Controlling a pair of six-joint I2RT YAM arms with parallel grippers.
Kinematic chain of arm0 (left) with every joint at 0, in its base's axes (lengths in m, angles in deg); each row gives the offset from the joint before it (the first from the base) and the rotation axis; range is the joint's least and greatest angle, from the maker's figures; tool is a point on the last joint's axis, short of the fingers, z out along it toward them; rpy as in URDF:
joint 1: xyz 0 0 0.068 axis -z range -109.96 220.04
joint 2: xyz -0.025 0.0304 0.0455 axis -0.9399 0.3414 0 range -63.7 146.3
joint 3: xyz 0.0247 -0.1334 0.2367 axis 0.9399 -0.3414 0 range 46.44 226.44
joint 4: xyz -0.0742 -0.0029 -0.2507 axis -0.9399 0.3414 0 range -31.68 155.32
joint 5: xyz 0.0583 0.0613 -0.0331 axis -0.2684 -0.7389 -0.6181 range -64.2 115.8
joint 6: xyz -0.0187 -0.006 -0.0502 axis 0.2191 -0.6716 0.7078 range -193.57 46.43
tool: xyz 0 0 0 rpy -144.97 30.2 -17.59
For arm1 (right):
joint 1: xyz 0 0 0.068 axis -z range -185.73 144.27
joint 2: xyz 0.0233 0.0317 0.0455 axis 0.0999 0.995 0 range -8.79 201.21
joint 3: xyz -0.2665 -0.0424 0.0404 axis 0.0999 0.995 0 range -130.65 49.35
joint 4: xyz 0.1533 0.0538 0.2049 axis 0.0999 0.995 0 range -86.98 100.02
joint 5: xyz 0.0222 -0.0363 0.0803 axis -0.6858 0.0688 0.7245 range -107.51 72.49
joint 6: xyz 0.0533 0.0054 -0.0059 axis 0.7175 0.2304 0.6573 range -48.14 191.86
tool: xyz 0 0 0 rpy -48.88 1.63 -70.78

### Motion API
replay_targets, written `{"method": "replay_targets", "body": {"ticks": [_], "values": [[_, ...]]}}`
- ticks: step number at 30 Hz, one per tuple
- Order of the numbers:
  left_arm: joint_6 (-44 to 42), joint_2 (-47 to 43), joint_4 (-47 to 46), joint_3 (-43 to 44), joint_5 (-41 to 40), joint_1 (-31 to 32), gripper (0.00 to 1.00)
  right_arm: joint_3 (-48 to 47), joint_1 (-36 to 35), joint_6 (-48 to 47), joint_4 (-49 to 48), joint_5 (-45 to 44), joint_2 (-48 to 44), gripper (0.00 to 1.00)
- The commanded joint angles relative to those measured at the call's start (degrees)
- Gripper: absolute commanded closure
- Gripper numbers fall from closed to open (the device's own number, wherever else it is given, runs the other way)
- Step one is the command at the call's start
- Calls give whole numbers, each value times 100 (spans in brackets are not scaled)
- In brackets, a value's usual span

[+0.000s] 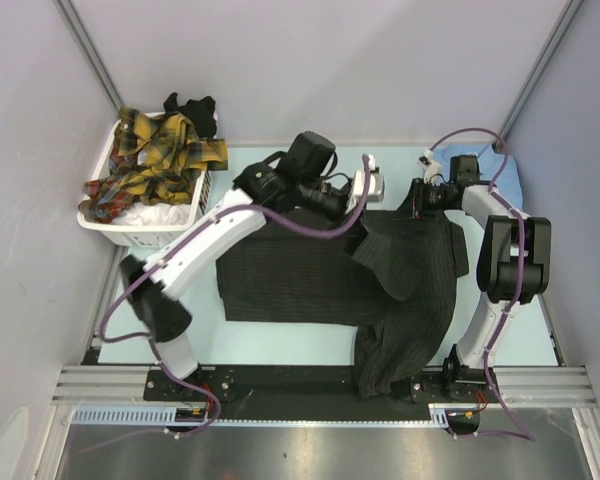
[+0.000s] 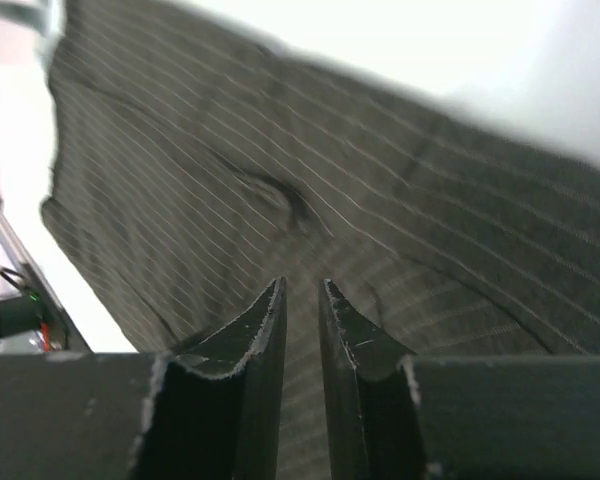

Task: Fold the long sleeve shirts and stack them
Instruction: Fold the shirt

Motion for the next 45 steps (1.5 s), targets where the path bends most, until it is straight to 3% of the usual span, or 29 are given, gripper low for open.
{"method": "replay_targets", "body": {"ticks": [1, 7, 13, 18, 24, 34, 45], "values": [[1672, 858, 461, 381, 34, -834, 100, -275, 115, -849, 585, -250, 122, 77], [3089, 1624, 15, -21, -160, -1915, 100, -521, 220, -1210, 1156, -382, 333, 80], [3530, 1695, -119, -698, -837, -2715, 92, -574, 212, -1544, 1455, -514, 369, 80], [3470, 1484, -487, -1584, -662, -3155, 91, -582, 212, -1755, 1570, -628, 438, 80], [3136, 835, -1498, -2762, -1039, -3348, 93, -705, 221, -1843, 1710, -716, 579, 79], [2257, -342, -2666, -3942, -942, -3524, 100, -802, 221, -2098, 1956, -892, 606, 78], [2652, 86, -2879, -4277, -2085, -4148, 100, -899, 221, -2335, 2141, -1024, 667, 78]]}}
